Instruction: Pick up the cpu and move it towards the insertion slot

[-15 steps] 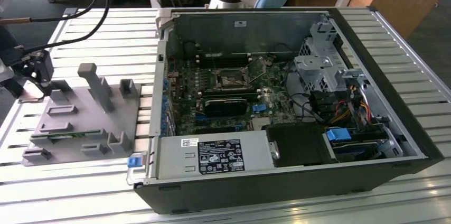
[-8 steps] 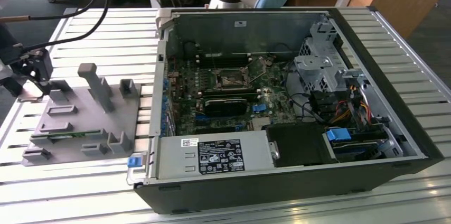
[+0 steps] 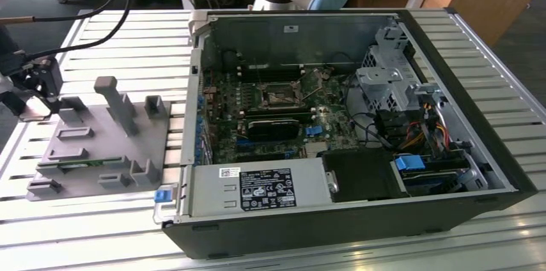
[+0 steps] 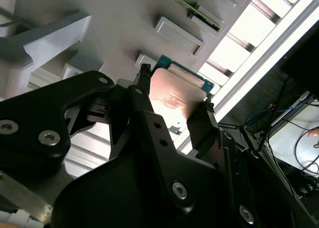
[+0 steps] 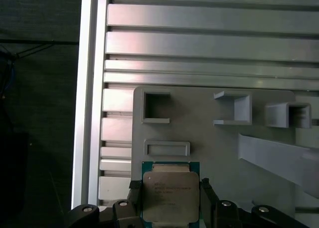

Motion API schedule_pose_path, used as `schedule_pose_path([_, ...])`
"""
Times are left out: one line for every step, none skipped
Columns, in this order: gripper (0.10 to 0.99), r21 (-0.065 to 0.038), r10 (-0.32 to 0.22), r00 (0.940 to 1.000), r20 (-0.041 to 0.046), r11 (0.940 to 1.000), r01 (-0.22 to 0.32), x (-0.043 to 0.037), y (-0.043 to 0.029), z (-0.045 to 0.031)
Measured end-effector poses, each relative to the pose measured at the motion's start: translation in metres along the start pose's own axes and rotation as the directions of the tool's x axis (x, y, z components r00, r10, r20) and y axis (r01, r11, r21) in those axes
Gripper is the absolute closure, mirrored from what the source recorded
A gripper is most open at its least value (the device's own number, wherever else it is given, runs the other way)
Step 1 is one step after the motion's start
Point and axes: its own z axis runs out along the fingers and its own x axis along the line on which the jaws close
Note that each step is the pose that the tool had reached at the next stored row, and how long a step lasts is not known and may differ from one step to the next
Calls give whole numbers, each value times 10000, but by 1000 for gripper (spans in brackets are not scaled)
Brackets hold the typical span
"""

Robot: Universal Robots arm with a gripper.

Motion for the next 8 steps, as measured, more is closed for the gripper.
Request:
schedule_pose_path([545, 0, 0, 10000, 0, 10000, 0, 0, 0, -5])
schedule_pose_path([545, 0, 0, 10000, 0, 10000, 0, 0, 1, -10])
schedule_pose_path([545, -1, -1, 10000, 1, 10000, 1, 0, 1, -14])
schedule_pose_path([545, -1, -1, 10000, 2, 10000, 1, 0, 1, -17])
schedule_pose_path([545, -2, -1, 10000, 3, 10000, 1, 0, 1, -21])
schedule_pose_path([545, -1, 0, 10000, 1, 10000, 0, 0, 1, -25])
schedule_pose_path([545, 0, -1, 10000, 1, 10000, 1, 0, 1, -29])
schedule_pose_path([545, -1, -1, 10000, 2, 10000, 1, 0, 2, -31])
